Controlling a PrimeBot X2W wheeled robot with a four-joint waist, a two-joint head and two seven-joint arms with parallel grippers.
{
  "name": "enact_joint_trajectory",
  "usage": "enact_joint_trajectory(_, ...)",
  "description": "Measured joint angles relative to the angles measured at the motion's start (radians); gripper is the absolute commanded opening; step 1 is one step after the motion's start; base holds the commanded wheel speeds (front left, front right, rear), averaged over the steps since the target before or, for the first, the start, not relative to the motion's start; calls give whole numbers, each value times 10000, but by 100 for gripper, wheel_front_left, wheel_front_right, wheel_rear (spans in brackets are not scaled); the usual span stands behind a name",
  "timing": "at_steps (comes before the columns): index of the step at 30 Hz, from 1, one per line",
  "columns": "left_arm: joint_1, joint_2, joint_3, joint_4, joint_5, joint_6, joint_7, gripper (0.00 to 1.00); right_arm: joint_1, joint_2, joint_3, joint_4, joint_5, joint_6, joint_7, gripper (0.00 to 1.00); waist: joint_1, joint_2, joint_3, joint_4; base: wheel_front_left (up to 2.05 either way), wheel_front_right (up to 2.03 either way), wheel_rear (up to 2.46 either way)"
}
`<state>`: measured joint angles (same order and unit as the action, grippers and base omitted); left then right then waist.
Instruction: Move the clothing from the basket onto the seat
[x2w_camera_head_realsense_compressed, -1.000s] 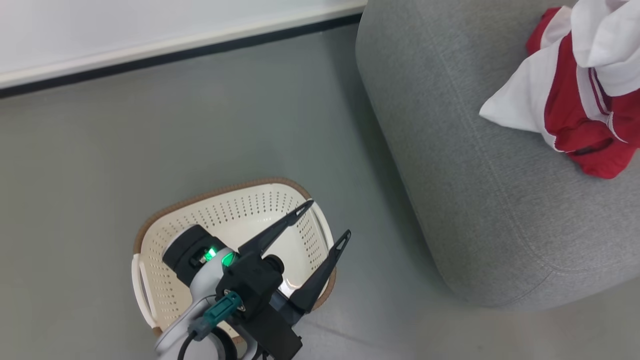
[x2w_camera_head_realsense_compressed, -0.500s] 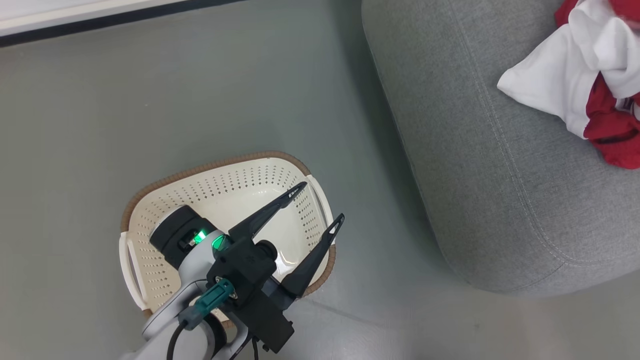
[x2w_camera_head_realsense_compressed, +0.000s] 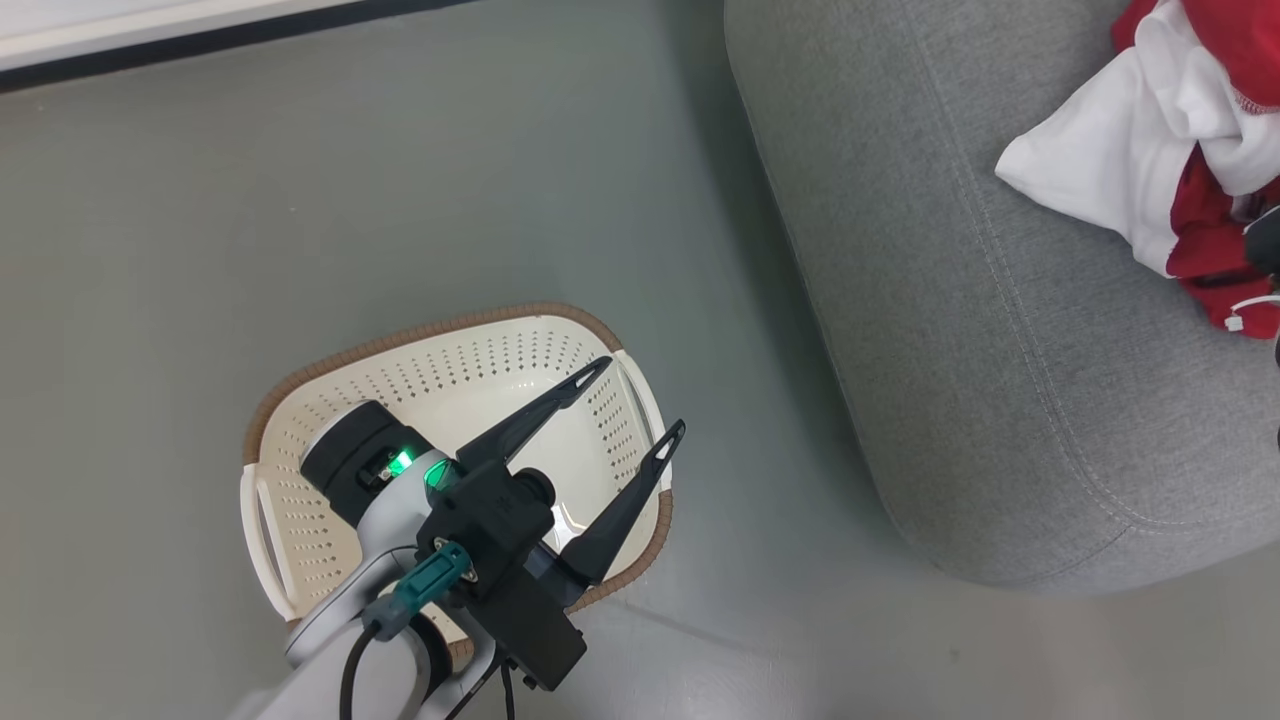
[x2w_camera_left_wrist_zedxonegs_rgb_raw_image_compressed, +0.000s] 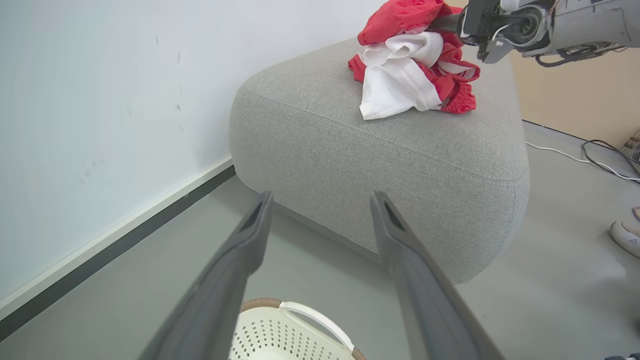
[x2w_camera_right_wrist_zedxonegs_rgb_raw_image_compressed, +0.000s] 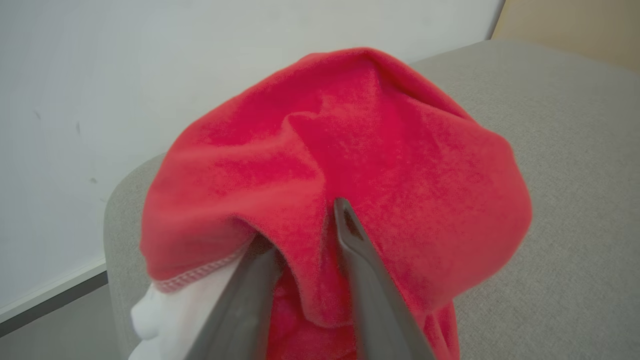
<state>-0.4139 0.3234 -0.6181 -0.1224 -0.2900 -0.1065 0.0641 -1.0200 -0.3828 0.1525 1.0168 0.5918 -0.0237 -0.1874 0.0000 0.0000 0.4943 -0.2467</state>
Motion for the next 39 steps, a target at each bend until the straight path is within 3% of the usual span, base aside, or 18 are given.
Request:
enact_joint_trajectory(18, 193, -351, 79, 1043, -253, 119, -623, 100, 1435, 780, 943, 98, -589, 522, -437, 100, -1, 0, -1385, -95, 0, 0, 0)
enact_joint_trajectory(32, 897, -740, 541, 1858, -629, 784, -1028, 100, 3447, 1154, 1287, -1212, -955, 679, -610, 100, -2, -1, -2707, 319, 0, 0, 0)
enact_joint_trajectory(39, 1329, -654, 989, 2159, -779, 1256, -1212, 100, 4371, 1294, 1467, -2429, -1151, 575, -619, 100, -2, -1, -3241, 925, 0, 0, 0)
